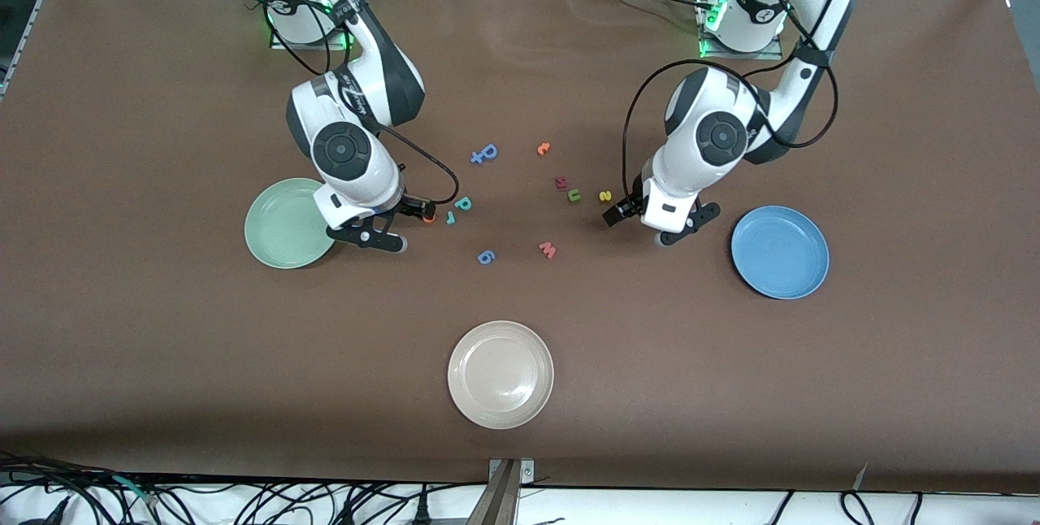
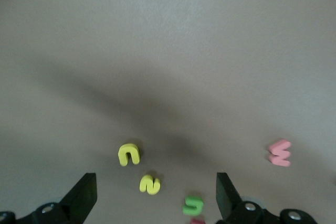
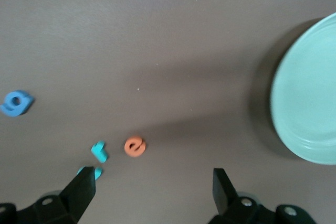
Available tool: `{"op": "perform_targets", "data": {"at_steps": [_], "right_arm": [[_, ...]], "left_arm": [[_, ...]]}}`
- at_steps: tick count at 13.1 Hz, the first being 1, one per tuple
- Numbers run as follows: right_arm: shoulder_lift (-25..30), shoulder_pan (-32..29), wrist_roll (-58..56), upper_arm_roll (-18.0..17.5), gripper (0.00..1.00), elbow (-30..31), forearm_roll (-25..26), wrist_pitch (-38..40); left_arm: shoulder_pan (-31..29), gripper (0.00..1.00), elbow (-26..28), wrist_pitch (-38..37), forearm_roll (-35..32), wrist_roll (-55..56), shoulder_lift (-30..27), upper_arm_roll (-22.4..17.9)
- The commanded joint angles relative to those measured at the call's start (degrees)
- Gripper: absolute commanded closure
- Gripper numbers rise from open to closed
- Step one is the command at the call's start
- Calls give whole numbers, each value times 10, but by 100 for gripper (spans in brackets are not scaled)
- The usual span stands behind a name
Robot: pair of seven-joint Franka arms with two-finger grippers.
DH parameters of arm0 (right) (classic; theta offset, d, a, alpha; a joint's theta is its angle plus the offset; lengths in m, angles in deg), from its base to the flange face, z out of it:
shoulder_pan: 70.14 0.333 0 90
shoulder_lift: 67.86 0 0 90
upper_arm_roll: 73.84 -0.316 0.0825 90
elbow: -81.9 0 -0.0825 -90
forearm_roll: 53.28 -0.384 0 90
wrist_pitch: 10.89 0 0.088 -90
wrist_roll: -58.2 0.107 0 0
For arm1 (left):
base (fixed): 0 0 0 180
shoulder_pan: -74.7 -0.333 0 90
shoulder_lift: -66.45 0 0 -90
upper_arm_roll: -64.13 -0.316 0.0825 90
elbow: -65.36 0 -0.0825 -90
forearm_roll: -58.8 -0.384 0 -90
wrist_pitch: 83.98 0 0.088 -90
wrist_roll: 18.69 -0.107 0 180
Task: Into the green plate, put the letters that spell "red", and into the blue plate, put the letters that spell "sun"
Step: 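Move the left gripper and the right gripper toward the scattered letters, then grasp the yellow n with the left gripper while the right gripper grasps the orange e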
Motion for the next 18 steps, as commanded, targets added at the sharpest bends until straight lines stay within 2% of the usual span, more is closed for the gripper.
{"op": "perform_targets", "data": {"at_steps": [1,3,4,7,8,10,12,14,16,18], "right_arm": [[52,2,24,4,1,126,0,-143],[58,2,32,2,1,183,0,-233],[56,2,32,-1,1,200,-1,-261],[33,15,47,-19,1,201,-2,-330],[29,15,47,-19,1,204,0,-331],[26,17,43,-19,2,207,1,-331],[12,27,41,-19,13,206,3,-341],[-9,46,39,-18,13,208,4,-388],[-12,47,24,-16,13,209,4,-399],[-8,47,-7,-7,13,212,5,-399]], "left_arm": [[32,0,68,81,10,52,-26,-3],[45,0,70,92,1,85,-26,-6],[45,0,71,92,-36,117,-24,-6],[39,0,67,91,-220,259,-2,-5],[37,0,64,92,-242,276,6,-6],[34,0,63,93,-243,276,14,-6],[34,0,63,108,-243,278,25,-6],[34,0,63,118,-243,279,37,-6],[34,1,63,118,-243,279,42,-5],[34,6,63,129,-242,280,50,-5]]}}
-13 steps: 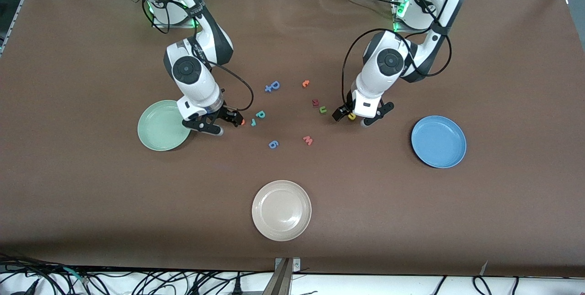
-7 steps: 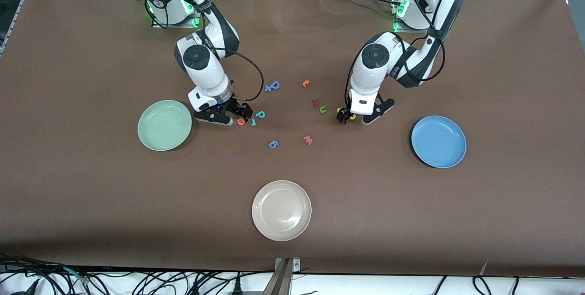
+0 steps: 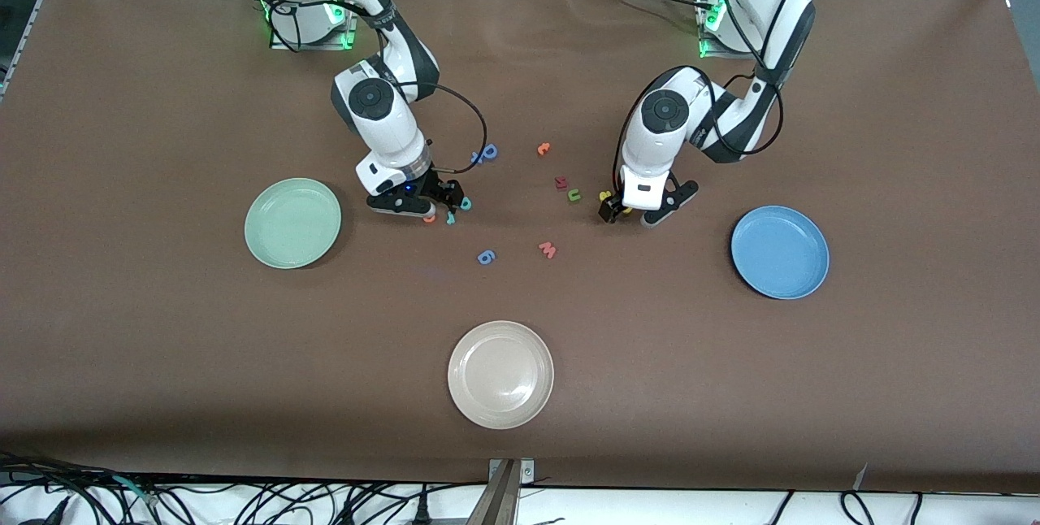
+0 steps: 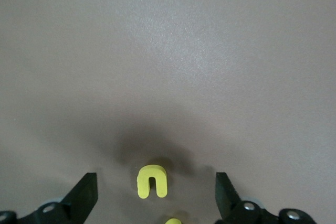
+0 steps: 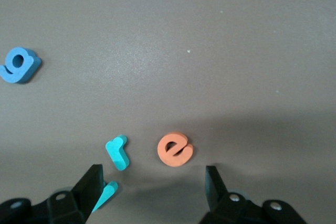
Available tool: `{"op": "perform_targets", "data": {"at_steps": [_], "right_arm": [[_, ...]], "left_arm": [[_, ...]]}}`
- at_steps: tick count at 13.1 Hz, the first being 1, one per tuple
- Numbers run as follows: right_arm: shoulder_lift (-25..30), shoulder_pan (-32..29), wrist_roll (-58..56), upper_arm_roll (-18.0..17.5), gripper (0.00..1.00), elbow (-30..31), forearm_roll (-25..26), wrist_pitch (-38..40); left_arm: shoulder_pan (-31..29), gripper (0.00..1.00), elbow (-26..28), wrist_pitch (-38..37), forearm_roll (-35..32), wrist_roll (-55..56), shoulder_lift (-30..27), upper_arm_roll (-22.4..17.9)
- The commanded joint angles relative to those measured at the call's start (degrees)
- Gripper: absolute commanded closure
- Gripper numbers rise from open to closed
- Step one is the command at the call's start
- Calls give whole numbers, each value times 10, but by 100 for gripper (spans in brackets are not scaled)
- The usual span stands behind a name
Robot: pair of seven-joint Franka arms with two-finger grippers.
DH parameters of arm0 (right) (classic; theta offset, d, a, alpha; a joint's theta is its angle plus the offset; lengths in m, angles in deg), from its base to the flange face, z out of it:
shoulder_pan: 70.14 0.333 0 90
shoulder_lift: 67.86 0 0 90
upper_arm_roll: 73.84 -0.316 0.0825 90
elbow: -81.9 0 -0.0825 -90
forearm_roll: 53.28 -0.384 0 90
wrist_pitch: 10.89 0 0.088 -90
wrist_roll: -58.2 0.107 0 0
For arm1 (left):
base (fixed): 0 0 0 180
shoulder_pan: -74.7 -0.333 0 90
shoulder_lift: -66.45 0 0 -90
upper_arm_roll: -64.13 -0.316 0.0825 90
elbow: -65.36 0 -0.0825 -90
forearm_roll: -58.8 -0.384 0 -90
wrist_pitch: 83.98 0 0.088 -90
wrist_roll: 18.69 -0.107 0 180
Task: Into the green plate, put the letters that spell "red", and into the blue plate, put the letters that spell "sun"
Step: 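Grasp the yellow n with the left gripper while the right gripper grasps the orange e, then drop the n on the blue plate while the right gripper drops the e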
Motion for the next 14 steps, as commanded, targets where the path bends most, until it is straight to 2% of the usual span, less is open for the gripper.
{"op": "perform_targets", "data": {"at_steps": [1,2,3,4,5,7,10,11,12,13,14], "right_arm": [[7,2,-39,13,14,10,4,-12],[7,2,-43,12,20,10,4,-12],[6,1,-46,12,20,12,4,-14],[5,2,-47,13,24,12,4,-20],[5,1,-58,14,27,14,4,-26],[2,1,-75,20,27,17,4,-39],[-12,1,-77,20,27,29,4,-88],[-18,1,-78,20,27,34,4,-110],[-22,1,-81,19,27,37,4,-126],[-22,1,-82,20,32,39,4,-128],[-22,1,-82,20,45,39,4,-126]], "left_arm": [[-2,12,2,21,-19,19,9,0],[-2,24,2,22,-18,19,13,1],[-1,37,2,26,-18,18,14,0],[-1,48,3,27,-18,19,14,0],[-1,52,3,27,-18,19,15,1],[-1,68,3,27,-18,18,16,1],[-1,85,2,26,-18,12,16,1],[-2,87,-1,21,-21,9,14,1],[-13,90,-19,-8,-21,-9,7,1],[-26,90,-53,-82,-21,-39,2,5],[-27,90,-99,-163,-13,-71,3,6]]}}
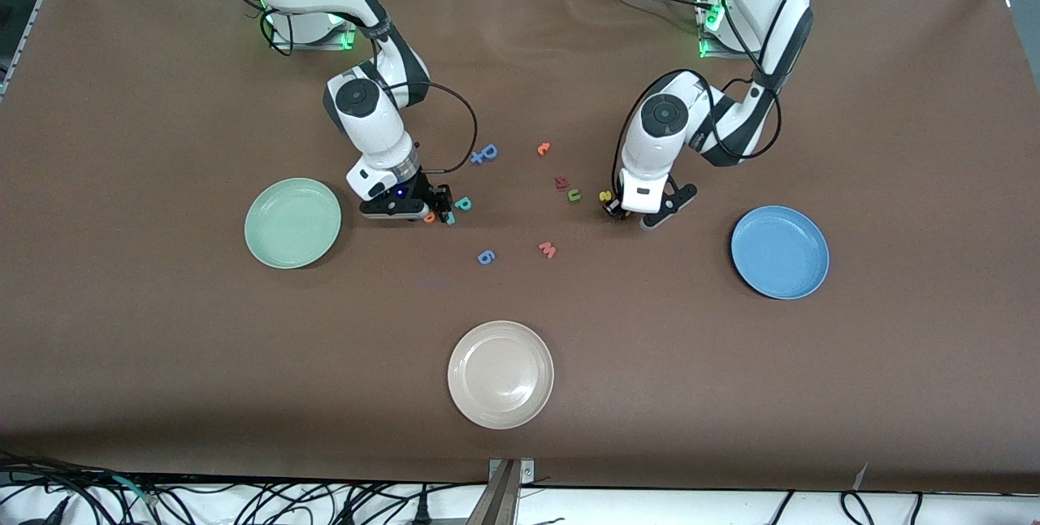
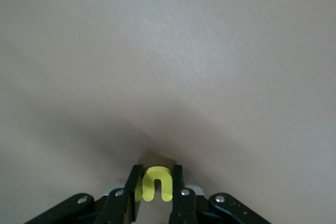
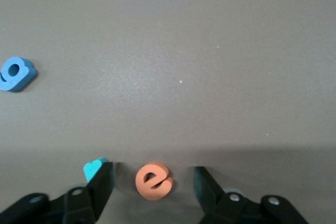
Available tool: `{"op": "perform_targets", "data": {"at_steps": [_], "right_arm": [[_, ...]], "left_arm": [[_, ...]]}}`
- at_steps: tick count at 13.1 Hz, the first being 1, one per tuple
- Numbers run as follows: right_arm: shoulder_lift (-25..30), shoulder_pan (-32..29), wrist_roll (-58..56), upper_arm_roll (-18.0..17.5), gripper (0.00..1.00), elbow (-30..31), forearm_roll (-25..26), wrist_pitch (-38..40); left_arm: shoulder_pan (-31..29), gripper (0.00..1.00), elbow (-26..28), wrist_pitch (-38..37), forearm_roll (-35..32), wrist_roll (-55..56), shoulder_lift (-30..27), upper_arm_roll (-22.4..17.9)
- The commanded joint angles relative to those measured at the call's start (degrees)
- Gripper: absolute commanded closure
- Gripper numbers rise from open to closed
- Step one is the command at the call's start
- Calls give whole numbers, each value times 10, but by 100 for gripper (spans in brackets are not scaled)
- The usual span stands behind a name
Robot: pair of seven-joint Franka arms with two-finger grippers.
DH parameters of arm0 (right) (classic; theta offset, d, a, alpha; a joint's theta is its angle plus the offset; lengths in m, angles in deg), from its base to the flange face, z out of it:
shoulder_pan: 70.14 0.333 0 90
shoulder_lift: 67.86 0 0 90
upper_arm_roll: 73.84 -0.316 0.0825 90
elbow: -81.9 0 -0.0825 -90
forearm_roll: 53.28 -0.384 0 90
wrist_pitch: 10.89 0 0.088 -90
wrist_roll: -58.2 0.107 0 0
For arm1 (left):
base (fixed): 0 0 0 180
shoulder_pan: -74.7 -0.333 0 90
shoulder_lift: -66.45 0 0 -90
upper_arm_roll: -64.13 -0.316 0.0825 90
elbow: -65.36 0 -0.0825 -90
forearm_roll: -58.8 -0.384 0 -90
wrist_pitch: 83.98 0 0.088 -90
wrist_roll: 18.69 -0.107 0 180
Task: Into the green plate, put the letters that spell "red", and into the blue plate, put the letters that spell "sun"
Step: 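Drop the n on the blue plate while the right gripper drops the e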
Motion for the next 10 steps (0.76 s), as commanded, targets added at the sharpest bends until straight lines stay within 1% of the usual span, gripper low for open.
{"op": "perform_targets", "data": {"at_steps": [1,3,5,6,7,8,10], "right_arm": [[-4,2,-8,1,47,5,3,-18],[-3,2,-8,1,58,5,3,-17],[-1,2,-10,1,68,5,3,-16],[0,2,-12,2,70,5,3,-16],[1,1,-13,2,74,4,3,-16],[1,1,-13,2,76,4,3,-16],[6,1,-14,2,76,3,3,-5]], "left_arm": [[-25,90,-100,-163,-11,-70,-5,5],[-53,90,-143,-224,2,-157,-5,5],[-96,90,-181,-296,13,-300,-3,5],[-119,90,-194,-315,13,-352,-3,5],[-143,89,-203,-324,14,-408,-3,5],[-166,89,-205,-324,13,-465,-3,5],[-207,87,-205,-323,13,-591,4,4]]}}
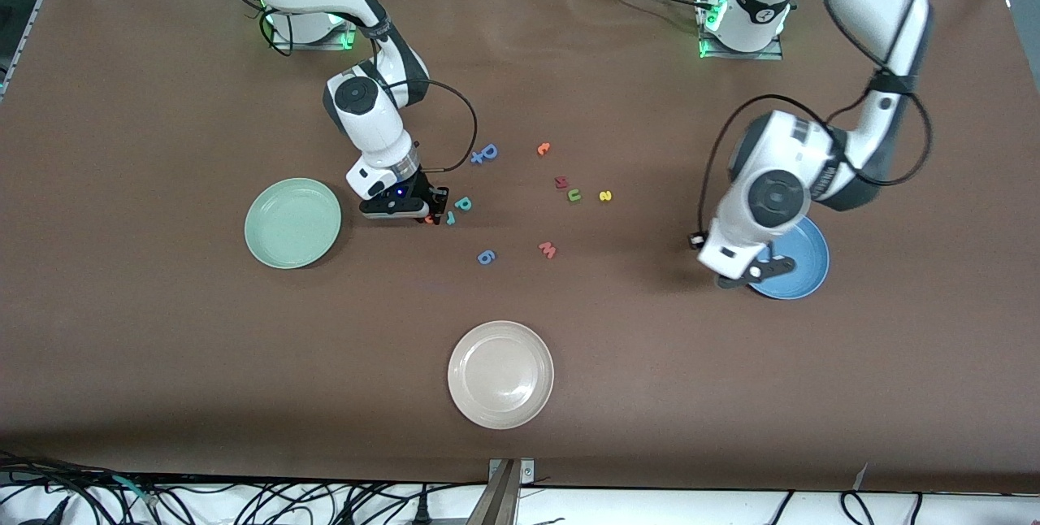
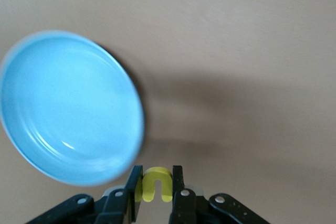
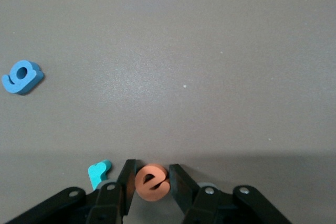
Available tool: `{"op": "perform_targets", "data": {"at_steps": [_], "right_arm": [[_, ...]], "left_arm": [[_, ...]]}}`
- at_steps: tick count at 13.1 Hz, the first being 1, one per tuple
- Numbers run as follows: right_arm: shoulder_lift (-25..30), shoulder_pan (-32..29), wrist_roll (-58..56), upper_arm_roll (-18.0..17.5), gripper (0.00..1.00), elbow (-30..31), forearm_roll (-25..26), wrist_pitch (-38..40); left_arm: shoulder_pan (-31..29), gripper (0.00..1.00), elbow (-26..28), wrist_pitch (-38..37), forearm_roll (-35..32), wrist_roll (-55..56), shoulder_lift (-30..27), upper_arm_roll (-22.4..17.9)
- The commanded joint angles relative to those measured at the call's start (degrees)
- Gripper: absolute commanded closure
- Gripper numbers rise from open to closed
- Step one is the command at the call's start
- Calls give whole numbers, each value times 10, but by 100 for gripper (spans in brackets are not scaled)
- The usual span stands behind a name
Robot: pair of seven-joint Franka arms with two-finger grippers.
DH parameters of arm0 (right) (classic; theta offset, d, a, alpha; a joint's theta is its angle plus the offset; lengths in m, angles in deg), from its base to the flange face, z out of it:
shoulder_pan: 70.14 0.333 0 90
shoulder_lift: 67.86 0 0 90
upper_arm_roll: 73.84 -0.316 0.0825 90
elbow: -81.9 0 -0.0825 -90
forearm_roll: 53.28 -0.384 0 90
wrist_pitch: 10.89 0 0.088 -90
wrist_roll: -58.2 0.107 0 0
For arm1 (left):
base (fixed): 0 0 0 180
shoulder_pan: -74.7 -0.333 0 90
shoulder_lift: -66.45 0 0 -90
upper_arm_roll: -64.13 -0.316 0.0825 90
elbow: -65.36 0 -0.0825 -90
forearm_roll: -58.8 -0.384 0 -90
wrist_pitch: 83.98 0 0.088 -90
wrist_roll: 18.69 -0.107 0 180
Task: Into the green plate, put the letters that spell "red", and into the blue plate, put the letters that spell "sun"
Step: 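Drop the n on the blue plate while the right gripper drops the e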
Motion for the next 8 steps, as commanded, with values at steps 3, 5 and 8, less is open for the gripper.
{"op": "perform_targets", "data": {"at_steps": [3,5,8], "right_arm": [[27,0,-9,10,75,-9,3,64],[42,0,-10,16,75,-27,3,112],[65,0,-25,40,75,-50,4,183]], "left_arm": [[-80,83,-8,18,10,-230,32,5],[-87,66,-6,50,12,-237,48,5],[-90,0,-3,43,12,-234,44,6]]}}
